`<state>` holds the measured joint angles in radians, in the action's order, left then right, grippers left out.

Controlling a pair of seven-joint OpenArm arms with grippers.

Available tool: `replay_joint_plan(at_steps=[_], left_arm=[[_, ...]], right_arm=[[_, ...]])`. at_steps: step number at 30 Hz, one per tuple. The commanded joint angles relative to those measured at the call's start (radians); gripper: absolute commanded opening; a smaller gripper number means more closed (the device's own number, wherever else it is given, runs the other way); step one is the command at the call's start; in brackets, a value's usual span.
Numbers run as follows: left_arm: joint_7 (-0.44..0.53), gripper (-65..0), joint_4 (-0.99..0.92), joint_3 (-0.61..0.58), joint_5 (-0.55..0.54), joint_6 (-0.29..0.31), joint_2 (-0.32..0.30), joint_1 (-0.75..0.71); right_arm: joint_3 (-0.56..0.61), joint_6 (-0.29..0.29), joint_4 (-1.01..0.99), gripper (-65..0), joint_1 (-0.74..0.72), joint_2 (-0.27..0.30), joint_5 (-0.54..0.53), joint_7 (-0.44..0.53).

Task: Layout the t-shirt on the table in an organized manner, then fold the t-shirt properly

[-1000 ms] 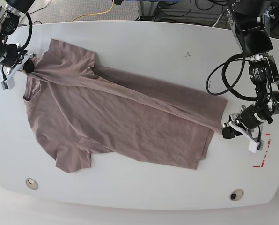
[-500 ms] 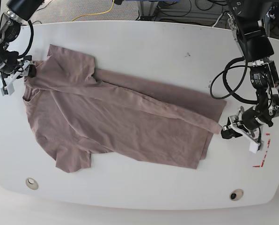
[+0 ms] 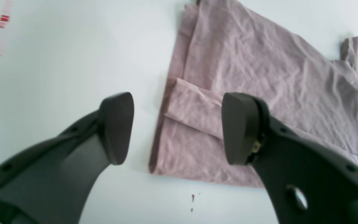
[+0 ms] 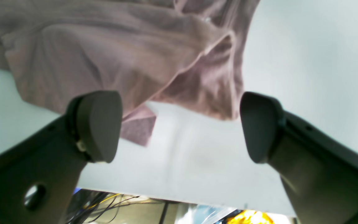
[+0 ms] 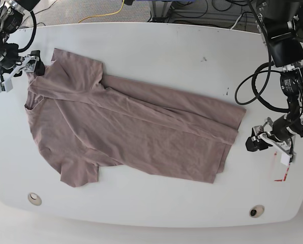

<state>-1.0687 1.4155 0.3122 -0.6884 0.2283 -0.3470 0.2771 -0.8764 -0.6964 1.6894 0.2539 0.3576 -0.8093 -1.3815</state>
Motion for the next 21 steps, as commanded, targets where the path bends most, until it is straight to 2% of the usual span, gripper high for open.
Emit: replay_joint_plan(at_steps=[1, 5, 11, 14, 21], left_arm=[[0.020, -23.5, 0.051, 0.006, -0.018, 0.006, -0.030, 0.017], [0.020, -23.5, 0.106, 0.006, -0.018, 0.007, -0.044, -0.028], [0.020, -23.5, 0.215, 0.008, -0.018, 0.007, -0.045, -0.085], [0.020, -23.5, 0.264, 0.008, -0.018, 0.007, -0.045, -0.114], [0.020, -23.5, 0.344, 0.006, -0.018, 0.007, -0.040, -0.157]], right_arm=[[-0.008, -0.002, 0.024, -7.9, 0.035, -0.005, -0.072, 0.011], [-0.008, -0.002, 0.016, -7.9, 0.075, -0.042, -0.126, 0.014], [-0.010, -0.002, 0.015, -7.9, 0.081, -0.119, -0.097, 0.017], [-0.005, -0.002, 0.013, -7.9, 0.075, -0.136, -0.072, 0.018], [-0.002, -0.002, -0.051, -7.9, 0.046, -0.137, -0.060, 0.026]])
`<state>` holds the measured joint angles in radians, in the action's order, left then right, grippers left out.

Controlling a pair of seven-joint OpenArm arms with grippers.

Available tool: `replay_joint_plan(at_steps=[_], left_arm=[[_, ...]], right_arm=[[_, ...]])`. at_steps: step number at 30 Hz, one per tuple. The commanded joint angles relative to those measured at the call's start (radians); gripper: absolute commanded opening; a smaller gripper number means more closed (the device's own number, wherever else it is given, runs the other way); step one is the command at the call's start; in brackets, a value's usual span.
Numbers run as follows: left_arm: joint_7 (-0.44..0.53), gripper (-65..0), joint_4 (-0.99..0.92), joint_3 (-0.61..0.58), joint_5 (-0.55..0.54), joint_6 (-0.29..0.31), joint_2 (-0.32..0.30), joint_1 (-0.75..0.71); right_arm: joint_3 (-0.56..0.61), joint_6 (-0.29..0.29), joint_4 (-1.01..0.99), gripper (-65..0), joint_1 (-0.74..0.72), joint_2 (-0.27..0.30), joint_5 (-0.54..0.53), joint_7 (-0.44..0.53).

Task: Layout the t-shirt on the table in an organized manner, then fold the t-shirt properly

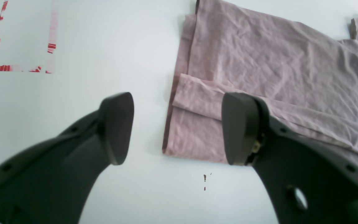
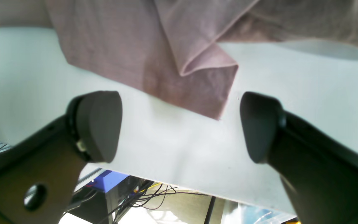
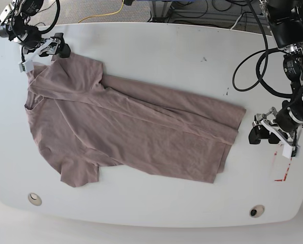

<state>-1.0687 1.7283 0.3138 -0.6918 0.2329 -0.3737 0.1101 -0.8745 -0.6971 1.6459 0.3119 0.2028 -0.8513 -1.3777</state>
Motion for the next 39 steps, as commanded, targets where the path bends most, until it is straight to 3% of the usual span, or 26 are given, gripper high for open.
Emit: replay_joint_plan(at_steps=[1, 10, 19, 23, 26, 33, 39], left_arm=[[0.020, -23.5, 0.037, 0.005, -0.015, 0.003, -0.014, 0.006], [0.020, -23.5, 0.054, 0.005, -0.015, 0.003, -0.014, -0.010], [0.020, -23.5, 0.054, 0.005, -0.015, 0.003, -0.014, -0.011], [0.020, -23.5, 0.054, 0.005, -0.015, 0.003, -0.014, -0.011], [0.020, -23.5, 0.054, 0.005, -0.015, 0.003, -0.014, -0.013], [0.020, -23.5, 0.054, 0.005, -0.015, 0.003, -0.014, -0.013], [0.020, -23.5, 0.054, 0.005, -0.015, 0.003, -0.014, -0.014]], right_arm=[[-0.004, -0.001, -0.031, -7.9, -0.016, 0.019, -0.018, 0.022], [0.001, -0.001, -0.109, -8.1, -0.023, 0.020, -0.018, 0.028], [0.105, -0.001, -0.092, -9.0, -0.021, -0.004, -0.036, 0.028], [0.107, -0.001, -0.077, -18.4, -0.021, -0.022, -0.038, 0.028], [0.107, -0.001, -0.077, -29.5, -0.021, -0.024, -0.038, 0.028], [0.102, -0.001, -0.077, -64.2, -0.033, -0.019, -0.036, 0.028], [0.102, -0.001, -0.046, -65.0, -0.044, -0.004, -0.036, 0.028]])
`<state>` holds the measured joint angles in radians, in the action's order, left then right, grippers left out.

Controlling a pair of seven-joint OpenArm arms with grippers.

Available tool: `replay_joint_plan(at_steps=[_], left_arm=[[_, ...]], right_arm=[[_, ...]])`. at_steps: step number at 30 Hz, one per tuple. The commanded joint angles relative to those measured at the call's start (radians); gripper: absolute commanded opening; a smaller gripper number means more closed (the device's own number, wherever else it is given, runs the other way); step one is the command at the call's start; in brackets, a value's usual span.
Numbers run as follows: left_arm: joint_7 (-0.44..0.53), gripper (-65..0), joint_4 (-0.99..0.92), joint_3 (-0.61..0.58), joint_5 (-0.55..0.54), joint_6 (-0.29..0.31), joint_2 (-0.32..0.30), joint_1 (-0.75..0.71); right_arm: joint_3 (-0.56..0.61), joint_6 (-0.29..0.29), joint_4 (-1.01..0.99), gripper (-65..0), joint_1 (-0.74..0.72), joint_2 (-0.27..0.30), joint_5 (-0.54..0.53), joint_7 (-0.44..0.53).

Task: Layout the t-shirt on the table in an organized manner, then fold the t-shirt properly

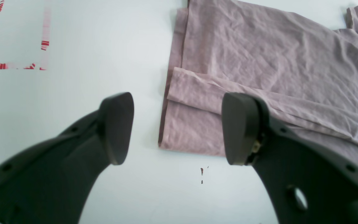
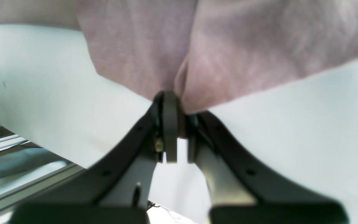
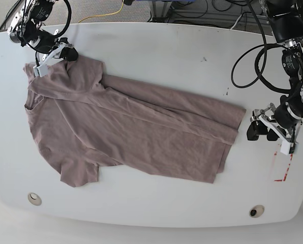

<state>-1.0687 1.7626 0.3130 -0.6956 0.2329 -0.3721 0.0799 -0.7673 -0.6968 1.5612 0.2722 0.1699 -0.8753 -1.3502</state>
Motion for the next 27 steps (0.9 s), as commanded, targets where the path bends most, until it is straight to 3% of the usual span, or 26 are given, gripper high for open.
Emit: replay_joint_plan(at_steps=[1, 6, 13, 24, 27], left_arm=[[0.020, -23.5, 0.020, 0.005, -0.011, 0.003, -0.015, 0.014], [0.020, -23.5, 0.020, 0.005, -0.011, 0.003, -0.014, -0.001], [0.020, -23.5, 0.018, 0.004, -0.011, 0.003, -0.014, -0.001], [0.020, -23.5, 0.018, 0.002, -0.011, 0.003, -0.014, -0.001], [0.020, -23.5, 0.018, 0.002, -0.011, 0.003, -0.014, -0.002]], right_arm=[[-0.005, -0.001, 0.052, -65.0, -0.008, 0.030, -0.012, 0.001], [-0.005, -0.001, 0.117, -65.0, -0.050, 0.030, -0.046, -0.030], [-0.005, -0.001, 0.118, -65.0, -0.133, 0.039, -0.218, -0.046], [-0.001, -0.001, 0.006, -65.0, -0.307, 0.061, -0.218, -0.046], [-0.001, -0.001, -0.061, -65.0, -0.356, 0.089, -0.218, -0.046]])
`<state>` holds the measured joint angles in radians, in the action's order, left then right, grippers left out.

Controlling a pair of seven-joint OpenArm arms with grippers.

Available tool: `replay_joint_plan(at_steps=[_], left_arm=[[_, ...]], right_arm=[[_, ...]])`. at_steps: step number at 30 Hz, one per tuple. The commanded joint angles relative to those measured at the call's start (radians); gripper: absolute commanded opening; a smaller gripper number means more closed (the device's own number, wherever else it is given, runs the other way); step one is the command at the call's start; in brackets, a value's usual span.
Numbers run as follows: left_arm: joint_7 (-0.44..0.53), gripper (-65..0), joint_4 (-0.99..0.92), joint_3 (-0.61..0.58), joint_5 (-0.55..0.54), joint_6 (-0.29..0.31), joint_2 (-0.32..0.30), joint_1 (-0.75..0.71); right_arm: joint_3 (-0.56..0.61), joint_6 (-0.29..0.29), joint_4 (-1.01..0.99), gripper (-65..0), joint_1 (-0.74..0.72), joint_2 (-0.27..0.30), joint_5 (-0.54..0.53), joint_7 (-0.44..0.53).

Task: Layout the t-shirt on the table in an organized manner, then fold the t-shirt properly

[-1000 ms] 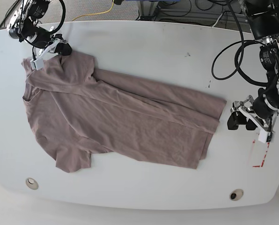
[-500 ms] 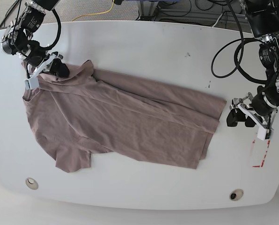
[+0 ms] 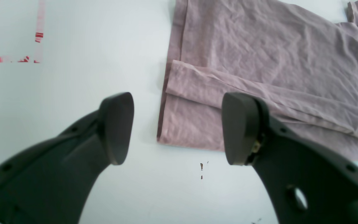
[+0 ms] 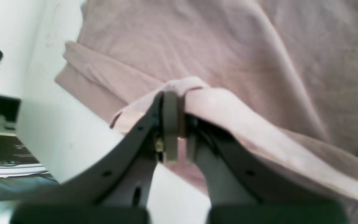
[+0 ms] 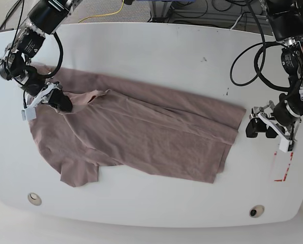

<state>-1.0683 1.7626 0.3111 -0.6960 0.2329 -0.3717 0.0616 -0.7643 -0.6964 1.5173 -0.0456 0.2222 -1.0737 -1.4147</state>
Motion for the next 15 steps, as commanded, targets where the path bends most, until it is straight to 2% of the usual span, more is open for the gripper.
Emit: replay_joint_plan(at_steps=[1, 4, 6, 7, 9, 13, 15], left_arm=[[0.020, -23.5, 0.018, 0.004, -0.011, 0.003, -0.014, 0.016], [0.020, -23.5, 0.018, 0.004, -0.011, 0.003, -0.014, 0.016], [0.020, -23.5, 0.018, 0.004, -0.011, 0.003, -0.014, 0.016], [0.020, -23.5, 0.018, 0.004, -0.011, 0.003, -0.014, 0.016], [0.020, -23.5, 0.018, 0.004, -0.011, 0.003, -0.014, 0.016], [0.020, -23.5, 0.018, 0.004, -0.011, 0.003, -0.014, 0.016], [0.020, -23.5, 0.018, 0.004, -0.011, 0.003, -0.014, 0.016]], right_arm=[[-0.004, -0.002, -0.036, -65.0, -0.050, 0.041, -0.020, 0.018], [-0.004, -0.002, -0.097, -64.5, -0.086, 0.062, -0.020, 0.022], [-0.004, -0.002, -0.128, -61.4, -0.109, 0.076, -0.020, 0.028], [-0.004, -0.002, -0.140, -57.5, -0.119, 0.084, -0.020, 0.030], [-0.004, -0.002, -0.162, -46.8, -0.138, 0.096, -0.020, 0.030], [-0.007, -0.002, -0.177, -14.6, -0.167, 0.130, -0.021, 0.030], [-0.007, -0.002, -0.176, -1.6, -0.168, 0.148, -0.024, 0.028]])
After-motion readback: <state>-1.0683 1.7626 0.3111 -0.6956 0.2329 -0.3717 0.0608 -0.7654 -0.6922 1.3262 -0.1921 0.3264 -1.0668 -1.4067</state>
